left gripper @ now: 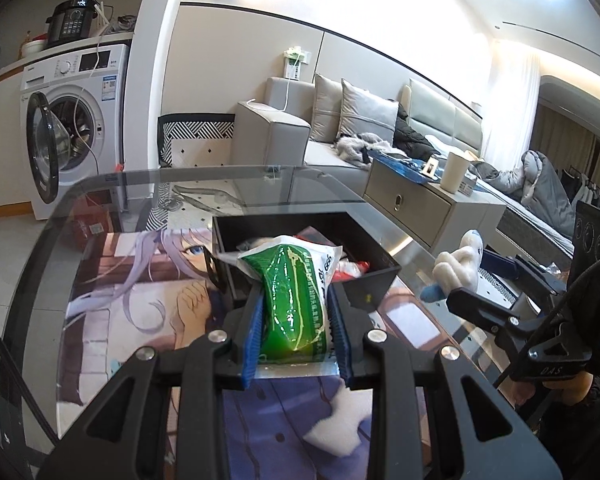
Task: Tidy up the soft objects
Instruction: 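Lift the green packet with the left gripper while the right carries the doll over the box, then open the right gripper to drop the doll into the box while the left releases the packet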
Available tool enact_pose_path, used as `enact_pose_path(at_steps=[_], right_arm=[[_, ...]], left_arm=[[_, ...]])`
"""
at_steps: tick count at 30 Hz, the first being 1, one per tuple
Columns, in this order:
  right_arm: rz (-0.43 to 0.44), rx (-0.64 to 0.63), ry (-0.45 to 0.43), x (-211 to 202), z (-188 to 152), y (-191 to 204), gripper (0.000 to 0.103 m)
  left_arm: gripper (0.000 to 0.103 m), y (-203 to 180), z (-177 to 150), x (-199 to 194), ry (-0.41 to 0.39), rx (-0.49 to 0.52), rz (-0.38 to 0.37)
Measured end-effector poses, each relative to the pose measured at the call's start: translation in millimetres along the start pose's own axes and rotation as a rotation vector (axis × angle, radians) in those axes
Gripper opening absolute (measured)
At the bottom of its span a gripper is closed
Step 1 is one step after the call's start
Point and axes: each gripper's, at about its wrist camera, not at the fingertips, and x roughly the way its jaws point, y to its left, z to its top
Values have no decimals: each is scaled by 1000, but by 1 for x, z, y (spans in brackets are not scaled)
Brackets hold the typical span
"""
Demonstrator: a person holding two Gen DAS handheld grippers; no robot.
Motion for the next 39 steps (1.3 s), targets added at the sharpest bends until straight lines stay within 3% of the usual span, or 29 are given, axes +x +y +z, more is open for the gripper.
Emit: enact_pose_path(at_steps=[14, 39], right_arm=[[-32, -14, 34, 51, 27, -13, 91], [2, -108, 137, 121, 28, -6, 91]], left_arm=[[29, 8, 23, 26, -13, 12, 30], [30, 5, 39, 74, 27, 10, 80]])
